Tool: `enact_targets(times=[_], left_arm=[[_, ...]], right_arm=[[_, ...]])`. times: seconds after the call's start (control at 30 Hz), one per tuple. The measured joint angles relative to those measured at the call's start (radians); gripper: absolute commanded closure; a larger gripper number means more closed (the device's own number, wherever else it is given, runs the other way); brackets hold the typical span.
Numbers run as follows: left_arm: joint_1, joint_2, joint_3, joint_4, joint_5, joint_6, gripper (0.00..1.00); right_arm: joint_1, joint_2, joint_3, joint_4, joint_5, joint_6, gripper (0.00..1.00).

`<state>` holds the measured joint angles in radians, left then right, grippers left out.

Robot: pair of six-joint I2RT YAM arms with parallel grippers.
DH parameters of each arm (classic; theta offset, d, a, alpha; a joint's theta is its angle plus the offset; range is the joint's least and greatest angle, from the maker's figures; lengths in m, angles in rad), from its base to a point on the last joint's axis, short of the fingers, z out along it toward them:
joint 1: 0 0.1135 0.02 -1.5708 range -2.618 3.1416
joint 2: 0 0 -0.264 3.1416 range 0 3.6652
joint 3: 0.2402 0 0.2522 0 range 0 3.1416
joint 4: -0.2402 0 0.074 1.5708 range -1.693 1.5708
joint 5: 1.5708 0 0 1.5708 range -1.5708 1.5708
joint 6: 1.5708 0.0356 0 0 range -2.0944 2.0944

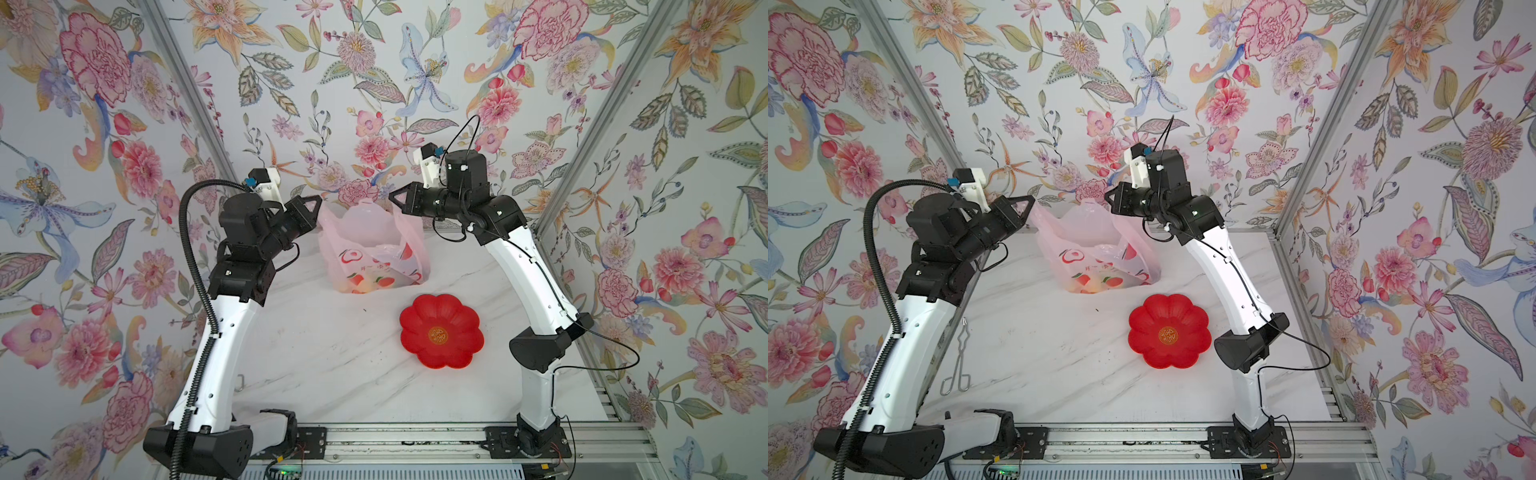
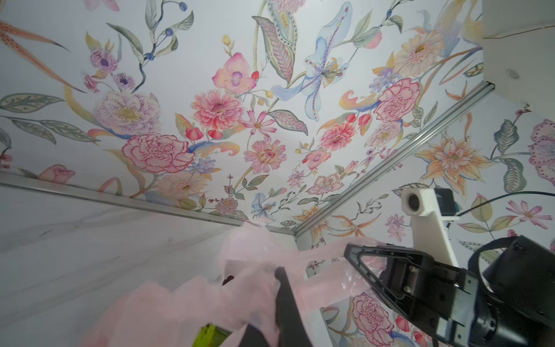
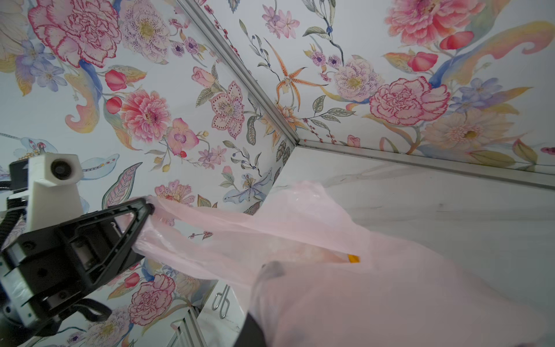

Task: Place the fruits into the plastic bag
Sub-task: Place the plastic bag at the top-center of the table.

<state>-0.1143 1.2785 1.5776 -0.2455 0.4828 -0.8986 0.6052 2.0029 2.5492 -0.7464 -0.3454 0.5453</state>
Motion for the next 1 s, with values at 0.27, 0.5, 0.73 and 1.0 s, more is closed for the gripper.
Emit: enact_targets(times=[0.27,0.5,0.73,1.0], left_arm=[[0.0,0.07,0.073,0.079,0.016,-0.027,1.0],[0.0,0.148,0.074,0.149,0.014,-0.061,1.0],[-0.004,0.202,0.061,0.228,0.016,-0.11,1.0],[-0.097,0.296,0.016,0.297,0.012,-0.14,1.0]], right_arm=[[-0.096,0.007,0.005,0.096,-0.043,0.058,1.0],[-0.155,0.069,0.005,0.132,-0.102,0.121,1.0],[-0.186,0.105,0.004,0.158,-0.15,0.153,1.0],[-0.257,0.105,-0.053,0.191,-0.176,0.155,1.0]])
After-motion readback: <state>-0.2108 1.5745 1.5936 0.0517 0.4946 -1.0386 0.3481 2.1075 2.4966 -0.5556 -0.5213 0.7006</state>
